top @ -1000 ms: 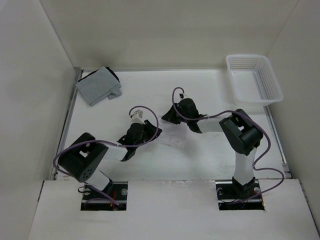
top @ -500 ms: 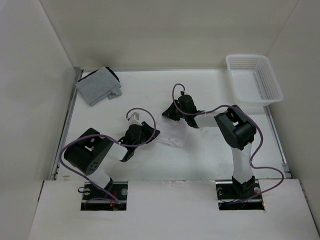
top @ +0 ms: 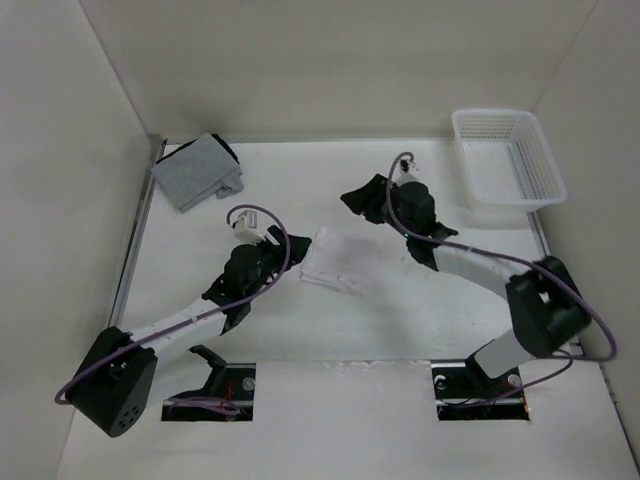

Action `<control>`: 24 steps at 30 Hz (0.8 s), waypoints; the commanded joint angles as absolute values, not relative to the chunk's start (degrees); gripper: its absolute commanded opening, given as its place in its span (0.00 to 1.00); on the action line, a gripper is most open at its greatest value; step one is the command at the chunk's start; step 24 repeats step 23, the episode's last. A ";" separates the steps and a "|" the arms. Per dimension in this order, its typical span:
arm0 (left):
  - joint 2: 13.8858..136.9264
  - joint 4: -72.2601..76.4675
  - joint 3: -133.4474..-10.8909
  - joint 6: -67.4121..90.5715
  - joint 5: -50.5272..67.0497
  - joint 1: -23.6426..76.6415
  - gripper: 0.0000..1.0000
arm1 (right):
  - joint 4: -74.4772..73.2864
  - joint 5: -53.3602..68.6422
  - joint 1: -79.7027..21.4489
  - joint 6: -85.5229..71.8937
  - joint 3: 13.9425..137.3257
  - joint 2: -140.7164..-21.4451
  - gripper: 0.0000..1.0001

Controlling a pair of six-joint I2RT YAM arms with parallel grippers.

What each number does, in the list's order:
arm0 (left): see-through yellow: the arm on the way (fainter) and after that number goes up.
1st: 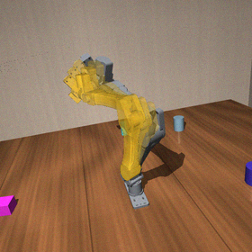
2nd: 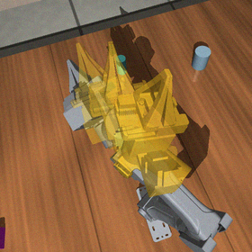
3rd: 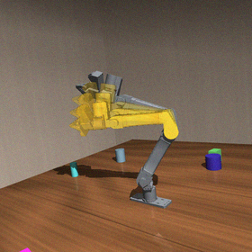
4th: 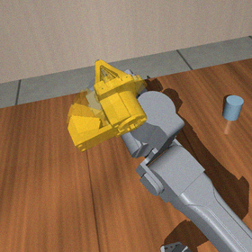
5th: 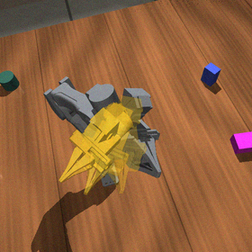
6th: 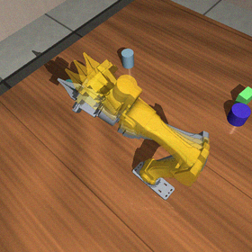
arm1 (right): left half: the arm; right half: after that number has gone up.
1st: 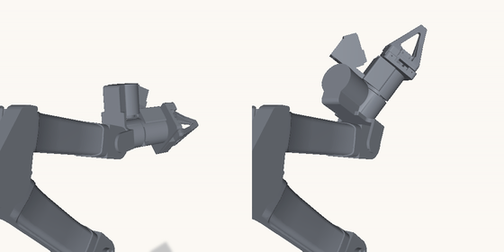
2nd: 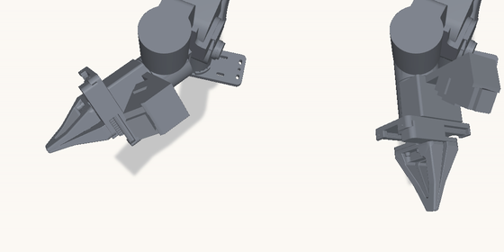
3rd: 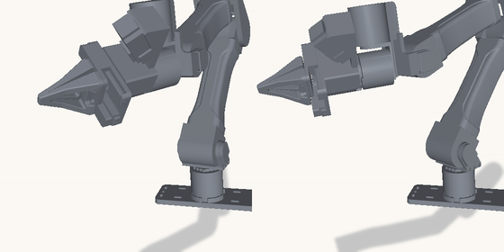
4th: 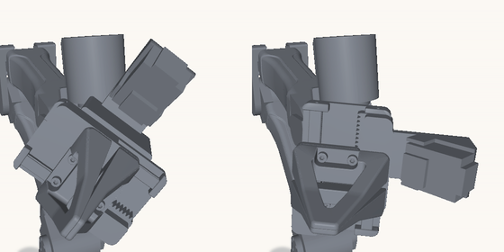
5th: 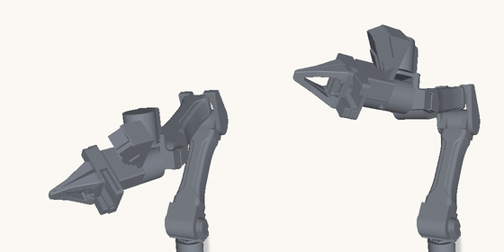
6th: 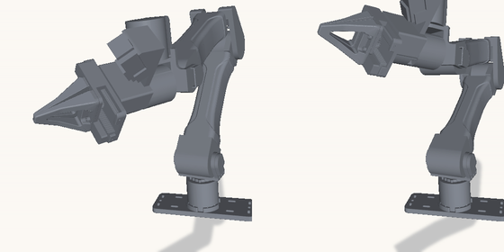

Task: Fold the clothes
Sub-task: Fold the tank top

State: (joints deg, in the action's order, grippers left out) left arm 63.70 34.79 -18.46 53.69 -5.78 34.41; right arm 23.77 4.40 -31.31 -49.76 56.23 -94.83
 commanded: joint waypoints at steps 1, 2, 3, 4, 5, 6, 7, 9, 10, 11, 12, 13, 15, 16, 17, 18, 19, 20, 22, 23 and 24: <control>60.39 22.09 -22.32 48.26 -9.31 30.99 0.59 | 27.42 -4.37 -30.19 -43.35 46.00 -83.01 0.59; 59.68 19.89 -22.93 47.82 -9.32 29.85 0.60 | 26.99 -6.83 -29.41 -41.85 42.57 -79.31 0.63; 59.07 17.78 -23.37 47.64 -9.14 28.45 0.61 | 26.72 -9.47 -28.44 -40.88 39.15 -75.45 0.69; 58.63 15.93 -23.73 47.46 -8.88 26.86 0.62 | 26.20 -12.02 -27.39 -40.26 35.81 -71.32 0.80; 58.19 14.52 -23.82 47.37 -8.62 25.28 0.63 | 25.67 -14.22 -26.07 -39.64 32.81 -67.63 1.00; 57.75 13.54 -23.82 47.37 -8.27 23.87 0.64 | 24.71 -16.07 -24.67 -39.20 30.43 -64.02 1.00; 57.40 12.84 -23.82 47.37 -7.91 22.73 0.64 | 23.57 -17.30 -23.35 -39.37 28.76 -61.46 1.00; 56.34 10.21 -23.91 47.29 -6.51 20.27 0.64 | 19.97 -18.89 -19.49 -39.99 25.59 -55.14 1.00; 55.82 9.24 -23.99 47.20 -6.24 19.47 0.64 | 18.82 -19.24 -17.99 -40.25 24.27 -52.50 1.00; 55.46 8.45 -24.08 46.76 -6.15 18.94 0.64 | 18.63 -19.51 -16.75 -41.21 22.60 -50.21 1.00; 55.28 7.83 -24.26 46.50 -6.24 18.42 0.64 | 18.72 -20.03 -15.87 -43.22 20.93 -48.53 1.00; 55.37 7.39 -24.61 46.15 -6.24 17.89 0.64 | 19.76 -20.91 -15.34 -44.63 19.18 -47.47 1.00; 56.42 6.94 -25.40 45.53 -6.42 17.45 0.63 | 23.19 -22.76 -14.64 -46.75 16.10 -47.72 1.00; 57.21 7.20 -25.66 45.18 -6.68 17.27 0.63 | 23.55 -22.59 -14.28 -47.45 15.91 -48.33 1.00; 58.00 7.47 -25.93 45.09 -6.85 17.27 0.63 | 23.55 -21.80 -14.37 -47.46 16.26 -48.86 1.00; 59.05 7.73 -26.19 44.91 -7.03 17.44 0.63 | 23.55 -21.10 -14.37 -47.03 16.78 -49.56 1.00; 60.11 8.00 -26.45 44.91 -7.29 17.88 0.63 | 23.55 -20.83 -14.46 -46.50 17.14 -50.09 1.00; 61.51 8.43 -26.89 44.83 -7.47 18.49 0.62 | 23.55 -20.57 -14.80 -46.06 17.57 -50.62 1.00; 64.59 8.88 -28.03 44.39 -7.56 19.99 0.63 | 23.82 -20.48 -15.68 -46.14 17.75 -51.76 1.00; 65.47 8.96 -28.56 44.21 -7.56 20.69 0.64 | 23.99 -20.48 -16.03 -46.32 17.75 -52.20 1.00; 65.47 8.96 -28.56 44.21 -7.56 20.69 0.64 | 23.99 -20.48 -16.03 -46.32 17.75 -52.20 1.00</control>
